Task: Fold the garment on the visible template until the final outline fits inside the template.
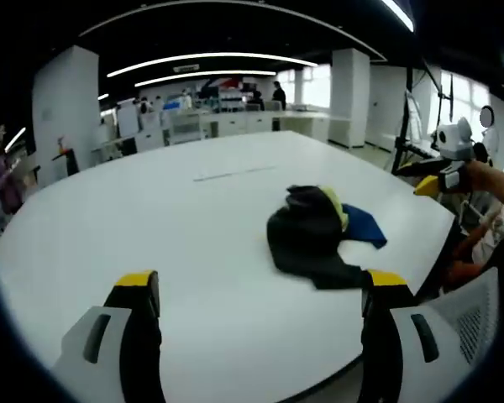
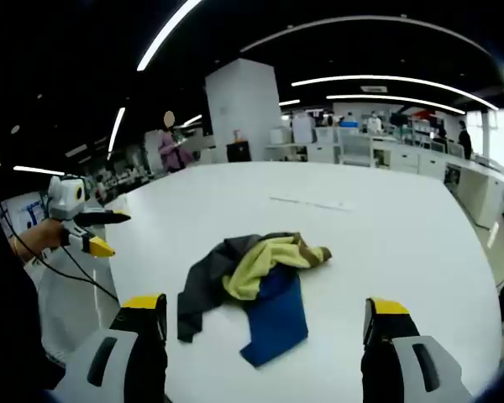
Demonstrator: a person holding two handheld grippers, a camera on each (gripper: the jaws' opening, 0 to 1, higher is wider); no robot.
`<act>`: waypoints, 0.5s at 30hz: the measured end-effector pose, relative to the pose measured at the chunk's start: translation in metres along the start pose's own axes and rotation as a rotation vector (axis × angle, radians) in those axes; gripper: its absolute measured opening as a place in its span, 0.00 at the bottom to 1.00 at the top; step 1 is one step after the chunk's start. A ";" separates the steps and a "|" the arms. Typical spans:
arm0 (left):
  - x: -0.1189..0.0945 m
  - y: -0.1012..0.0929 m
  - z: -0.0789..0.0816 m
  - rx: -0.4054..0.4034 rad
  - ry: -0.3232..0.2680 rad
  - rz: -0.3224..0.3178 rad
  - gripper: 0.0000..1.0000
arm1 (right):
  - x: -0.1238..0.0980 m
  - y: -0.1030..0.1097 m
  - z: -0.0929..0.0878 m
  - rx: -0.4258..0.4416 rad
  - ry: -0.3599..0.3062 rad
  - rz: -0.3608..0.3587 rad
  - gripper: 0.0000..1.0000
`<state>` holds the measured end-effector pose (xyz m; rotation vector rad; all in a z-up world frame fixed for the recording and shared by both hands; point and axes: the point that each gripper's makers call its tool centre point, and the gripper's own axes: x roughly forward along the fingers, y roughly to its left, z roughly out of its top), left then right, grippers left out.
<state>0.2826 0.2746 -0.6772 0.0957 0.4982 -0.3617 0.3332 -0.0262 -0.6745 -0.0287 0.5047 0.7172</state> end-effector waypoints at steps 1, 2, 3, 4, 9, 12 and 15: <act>0.000 0.000 0.000 0.000 0.000 0.000 0.97 | 0.000 0.000 0.000 0.001 0.001 0.000 0.96; 0.000 0.000 0.000 -0.001 0.000 0.001 0.97 | 0.000 0.000 0.000 0.000 0.000 0.001 0.96; 0.000 0.000 0.000 -0.001 0.001 0.000 0.97 | 0.000 0.000 0.000 0.000 0.000 0.001 0.96; 0.000 0.000 0.000 -0.002 0.001 0.000 0.97 | 0.000 0.000 -0.001 0.000 0.002 0.001 0.96; 0.001 -0.001 -0.001 -0.004 0.002 -0.002 0.97 | 0.001 0.001 -0.002 -0.003 0.006 0.004 0.96; 0.001 -0.001 0.000 -0.004 0.003 -0.002 0.96 | 0.001 0.001 -0.003 -0.004 0.010 0.005 0.96; 0.002 -0.001 0.000 -0.005 0.002 -0.001 0.96 | 0.002 0.000 -0.003 -0.004 0.011 0.006 0.96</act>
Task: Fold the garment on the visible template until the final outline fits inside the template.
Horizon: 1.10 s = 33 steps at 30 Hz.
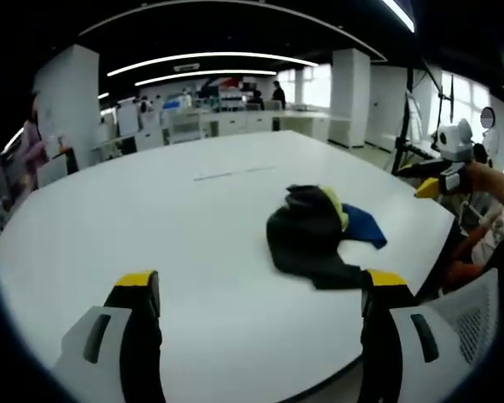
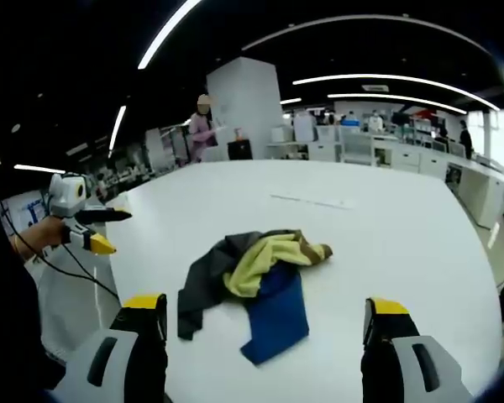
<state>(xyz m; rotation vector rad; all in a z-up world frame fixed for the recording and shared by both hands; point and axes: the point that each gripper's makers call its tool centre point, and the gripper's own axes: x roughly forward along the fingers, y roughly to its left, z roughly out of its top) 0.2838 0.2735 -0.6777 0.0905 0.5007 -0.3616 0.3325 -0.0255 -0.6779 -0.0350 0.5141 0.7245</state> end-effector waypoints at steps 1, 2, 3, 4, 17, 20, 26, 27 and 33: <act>0.000 0.000 0.000 0.000 0.000 0.000 0.96 | 0.000 0.000 0.001 0.000 -0.003 0.000 0.96; 0.000 0.000 0.000 0.000 0.000 0.000 0.96 | 0.000 0.000 0.001 0.000 -0.004 0.000 0.96; 0.000 0.001 0.001 0.001 -0.001 0.000 0.96 | 0.000 0.000 0.001 0.001 -0.004 0.000 0.96; 0.000 0.001 0.001 0.001 0.000 0.001 0.96 | 0.001 0.000 0.002 0.001 -0.005 0.000 0.96; 0.000 0.001 0.000 -0.005 -0.001 0.002 0.96 | 0.000 0.001 0.000 0.001 -0.002 0.004 0.96; -0.001 0.001 0.000 -0.004 -0.002 0.002 0.96 | -0.001 0.001 0.000 0.002 -0.004 0.005 0.96; -0.002 0.001 0.000 -0.005 0.001 0.003 0.96 | 0.000 0.001 0.000 0.001 -0.003 0.009 0.95; -0.002 0.001 0.000 -0.005 0.001 0.003 0.96 | 0.000 0.001 0.000 0.000 -0.002 0.009 0.95; -0.001 0.001 -0.001 -0.003 0.006 0.001 0.96 | 0.001 0.002 0.000 0.002 -0.004 0.014 0.95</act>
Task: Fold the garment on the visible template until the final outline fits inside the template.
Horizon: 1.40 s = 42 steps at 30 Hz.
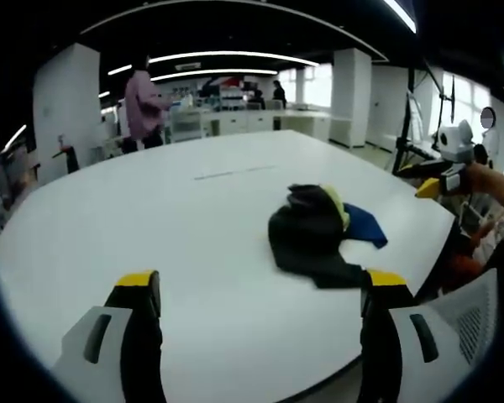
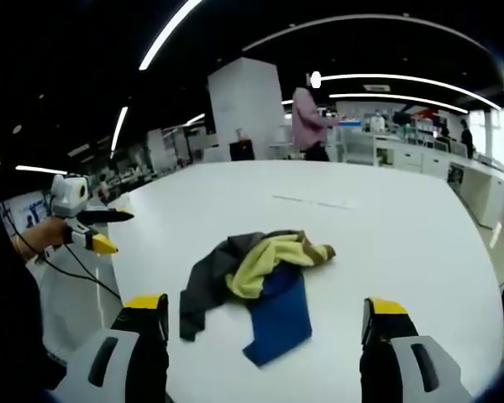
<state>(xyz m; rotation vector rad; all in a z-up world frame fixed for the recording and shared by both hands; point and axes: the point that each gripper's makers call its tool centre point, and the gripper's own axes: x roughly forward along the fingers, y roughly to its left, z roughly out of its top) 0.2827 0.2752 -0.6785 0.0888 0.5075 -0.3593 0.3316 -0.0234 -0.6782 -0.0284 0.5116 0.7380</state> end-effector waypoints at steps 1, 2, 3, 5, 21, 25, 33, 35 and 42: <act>0.000 0.000 0.000 0.000 0.000 -0.001 0.96 | 0.000 0.000 0.000 0.001 -0.001 0.000 0.95; 0.000 -0.001 0.000 0.000 -0.001 -0.002 0.96 | 0.000 0.000 0.000 0.001 -0.002 0.001 0.95; 0.000 -0.001 0.001 0.000 -0.003 -0.004 0.96 | 0.000 0.000 0.000 0.001 -0.002 0.002 0.95; 0.000 -0.002 0.002 0.000 -0.004 -0.007 0.96 | 0.000 0.000 -0.001 0.004 -0.002 0.003 0.94; 0.008 -0.012 0.011 0.016 -0.014 -0.049 0.94 | 0.002 -0.005 -0.001 0.006 -0.008 0.001 0.86; 0.012 -0.018 0.013 0.035 -0.010 -0.071 0.94 | 0.002 -0.007 0.000 0.005 -0.006 0.000 0.83; 0.024 -0.037 0.018 0.067 0.002 -0.128 0.91 | 0.005 -0.012 0.002 0.005 -0.004 -0.005 0.76; 0.026 -0.041 0.019 0.075 0.003 -0.142 0.90 | 0.006 -0.012 0.003 0.003 -0.003 -0.004 0.73; 0.037 -0.057 0.026 0.097 0.007 -0.197 0.85 | 0.011 -0.018 0.005 0.005 0.002 -0.009 0.60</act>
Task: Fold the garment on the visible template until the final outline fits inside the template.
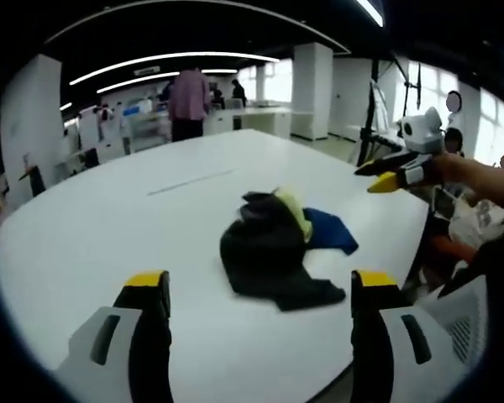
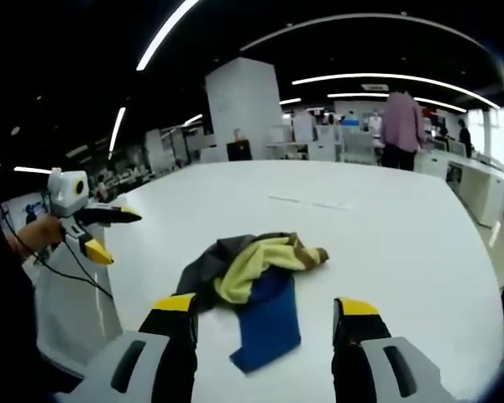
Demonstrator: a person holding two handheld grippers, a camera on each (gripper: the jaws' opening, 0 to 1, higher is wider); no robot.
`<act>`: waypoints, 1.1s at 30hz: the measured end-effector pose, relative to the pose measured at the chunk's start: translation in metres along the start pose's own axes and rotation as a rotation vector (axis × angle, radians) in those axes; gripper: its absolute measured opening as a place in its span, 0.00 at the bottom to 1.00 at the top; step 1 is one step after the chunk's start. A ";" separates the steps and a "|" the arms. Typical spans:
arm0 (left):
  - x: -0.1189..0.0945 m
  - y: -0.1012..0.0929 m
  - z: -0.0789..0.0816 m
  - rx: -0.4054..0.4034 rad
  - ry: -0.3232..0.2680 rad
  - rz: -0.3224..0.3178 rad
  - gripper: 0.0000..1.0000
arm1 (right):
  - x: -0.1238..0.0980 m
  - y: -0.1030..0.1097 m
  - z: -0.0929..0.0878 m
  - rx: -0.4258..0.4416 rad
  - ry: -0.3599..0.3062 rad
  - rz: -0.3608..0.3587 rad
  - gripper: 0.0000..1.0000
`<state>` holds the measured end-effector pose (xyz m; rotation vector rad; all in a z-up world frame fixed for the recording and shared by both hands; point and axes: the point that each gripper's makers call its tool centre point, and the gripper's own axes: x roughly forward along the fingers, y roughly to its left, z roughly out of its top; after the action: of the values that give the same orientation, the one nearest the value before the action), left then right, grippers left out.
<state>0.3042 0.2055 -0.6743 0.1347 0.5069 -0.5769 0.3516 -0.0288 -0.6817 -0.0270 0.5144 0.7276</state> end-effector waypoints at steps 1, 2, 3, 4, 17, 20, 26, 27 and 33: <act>0.001 -0.002 0.001 0.000 -0.002 -0.006 0.84 | 0.001 -0.001 0.000 0.002 -0.001 -0.002 0.58; 0.004 -0.004 0.003 0.000 -0.006 -0.017 0.83 | 0.002 -0.003 0.001 0.004 0.000 -0.004 0.56; 0.006 -0.006 0.005 0.000 -0.008 -0.024 0.81 | 0.004 -0.004 0.002 0.007 0.001 -0.007 0.54; 0.007 -0.007 0.006 0.000 -0.010 -0.027 0.79 | 0.005 -0.005 0.002 0.009 0.002 -0.008 0.51; 0.039 -0.015 0.032 -0.042 -0.049 -0.080 0.59 | 0.029 -0.014 0.009 0.044 0.016 -0.011 0.32; 0.049 -0.016 0.038 -0.061 -0.059 -0.091 0.55 | 0.037 -0.017 0.011 0.055 0.019 -0.010 0.29; 0.067 -0.019 0.044 -0.069 -0.050 -0.108 0.49 | 0.051 -0.022 0.012 0.069 0.031 -0.005 0.25; 0.068 -0.019 0.045 -0.072 -0.049 -0.110 0.48 | 0.054 -0.023 0.012 0.070 0.035 -0.003 0.25; 0.089 -0.018 0.050 -0.090 -0.038 -0.118 0.43 | 0.070 -0.026 0.011 0.085 0.051 0.009 0.22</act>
<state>0.3795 0.1336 -0.6747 0.0086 0.5050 -0.6697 0.4172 -0.0020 -0.7087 0.0366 0.5943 0.7150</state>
